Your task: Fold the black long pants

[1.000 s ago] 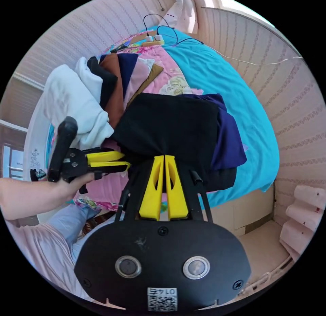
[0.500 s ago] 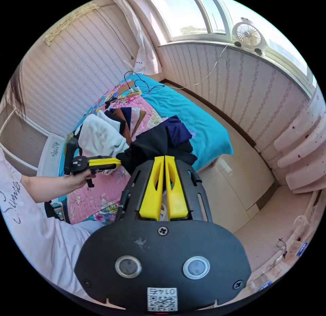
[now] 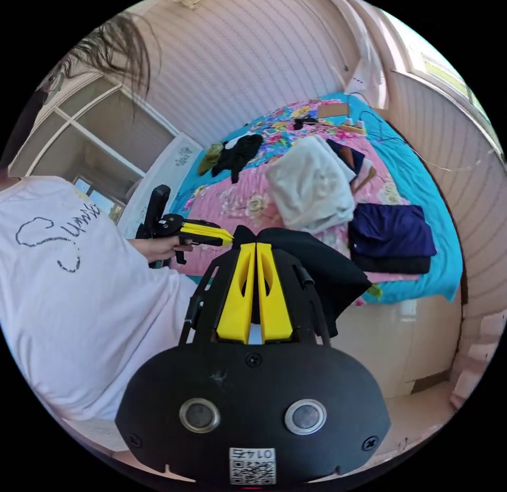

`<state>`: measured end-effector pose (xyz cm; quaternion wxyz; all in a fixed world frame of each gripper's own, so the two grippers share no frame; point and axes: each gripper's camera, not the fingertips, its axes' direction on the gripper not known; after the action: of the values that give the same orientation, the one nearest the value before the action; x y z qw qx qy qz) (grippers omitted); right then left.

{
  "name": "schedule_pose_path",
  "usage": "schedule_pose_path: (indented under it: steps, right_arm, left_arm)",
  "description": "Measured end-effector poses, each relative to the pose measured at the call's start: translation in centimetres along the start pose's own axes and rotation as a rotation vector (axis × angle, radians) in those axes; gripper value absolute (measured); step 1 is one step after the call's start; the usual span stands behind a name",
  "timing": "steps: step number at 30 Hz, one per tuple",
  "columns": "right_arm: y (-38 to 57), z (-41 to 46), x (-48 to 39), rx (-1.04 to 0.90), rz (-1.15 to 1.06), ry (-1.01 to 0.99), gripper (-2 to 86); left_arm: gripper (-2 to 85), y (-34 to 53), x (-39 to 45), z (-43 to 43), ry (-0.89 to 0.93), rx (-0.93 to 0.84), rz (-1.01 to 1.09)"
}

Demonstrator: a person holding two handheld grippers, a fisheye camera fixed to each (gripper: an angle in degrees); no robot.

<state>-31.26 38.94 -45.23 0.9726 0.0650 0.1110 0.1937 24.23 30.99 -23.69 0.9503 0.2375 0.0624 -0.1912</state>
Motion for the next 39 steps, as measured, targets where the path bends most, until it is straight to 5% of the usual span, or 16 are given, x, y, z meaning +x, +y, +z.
schedule_pose_path:
  steps: [11, 14, 21, 32, 39]
  right_arm:
    - [-13.5, 25.1, -20.4, 0.032, -0.246, -0.102, -0.3]
    - [-14.2, 33.4, -23.1, -0.084, -0.178, -0.053, -0.2]
    - [-9.6, 59.9, -23.3, -0.799, 0.074, 0.152, -0.1]
    - [-19.4, 83.8, -32.8, -0.801, -0.224, 0.166, 12.2]
    - [-23.7, 100.8, -35.2, -0.874, -0.354, 0.356, 15.4]
  left_arm:
    - [-1.0, 30.4, -20.9, -34.0, -0.512, 0.36, -0.399]
    - [-1.0, 38.0, -26.2, -35.4, -0.34, 0.295, -0.537]
    - [-0.9, 54.9, -35.8, -27.8, -0.058, -0.01, -1.058]
    - [8.4, 58.1, -48.4, -32.2, -0.167, 0.038, -1.098]
    - [5.0, 57.7, -53.9, -32.3, -0.074, -0.099, -1.07]
